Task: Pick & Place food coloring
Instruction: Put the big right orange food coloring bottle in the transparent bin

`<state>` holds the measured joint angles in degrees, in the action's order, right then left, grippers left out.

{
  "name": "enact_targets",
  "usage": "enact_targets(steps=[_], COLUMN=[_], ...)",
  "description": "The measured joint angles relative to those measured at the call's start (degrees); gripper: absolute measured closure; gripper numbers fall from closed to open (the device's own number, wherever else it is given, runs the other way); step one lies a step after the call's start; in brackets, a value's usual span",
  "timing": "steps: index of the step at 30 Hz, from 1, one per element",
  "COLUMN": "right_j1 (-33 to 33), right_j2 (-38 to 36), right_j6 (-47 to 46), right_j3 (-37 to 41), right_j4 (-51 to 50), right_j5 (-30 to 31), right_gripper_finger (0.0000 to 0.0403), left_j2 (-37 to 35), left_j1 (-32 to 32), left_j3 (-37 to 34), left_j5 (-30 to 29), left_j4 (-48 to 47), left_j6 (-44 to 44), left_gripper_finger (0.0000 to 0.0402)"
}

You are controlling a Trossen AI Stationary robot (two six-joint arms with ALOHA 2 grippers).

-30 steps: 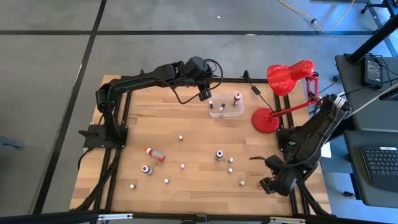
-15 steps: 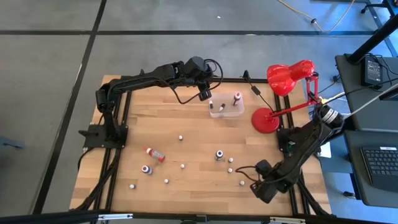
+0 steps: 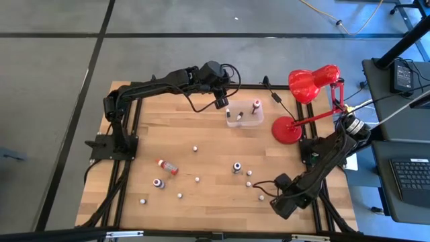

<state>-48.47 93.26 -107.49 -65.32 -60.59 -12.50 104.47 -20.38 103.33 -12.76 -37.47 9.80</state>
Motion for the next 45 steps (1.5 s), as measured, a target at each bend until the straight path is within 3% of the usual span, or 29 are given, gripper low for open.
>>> enact_targets(steps=[9,13,17,28,38,45], right_j1=[0.12,2.72,8.32,23.96,41.6,49.99], right_j2=[-0.4,-0.88,-2.65,-6.39,-8.09,-8.07], right_j6=[0.2,4.77,13.63,47.24,69.39,78.53], right_j3=[0.07,-0.87,-1.07,2.5,4.59,2.65], right_j4=[-1.19,-1.16,-2.69,-6.83,10.32,12.07], right_j5=[-0.6,2.7,7.54,12.72,15.71,19.62], right_gripper_finger=[0.0281,0.028,0.0281,0.0281,0.0281,0.0281], left_j2=[0.0,0.0,0.0,0.0,0.0,0.0], left_j1=[0.0,0.0,0.0,0.02,0.02,0.02], left_j3=[0.0,0.0,0.0,0.0,0.0,-0.02], left_j5=[-0.04,-0.19,-0.19,-0.19,-0.08,-0.14], left_j4=[0.0,0.0,-0.03,-0.24,-3.47,-9.73], left_j6=[0.0,0.0,-0.02,-0.02,-0.07,-1.64], left_gripper_finger=[0.0258,0.0258,0.0258,0.0258,0.0258,0.0258])
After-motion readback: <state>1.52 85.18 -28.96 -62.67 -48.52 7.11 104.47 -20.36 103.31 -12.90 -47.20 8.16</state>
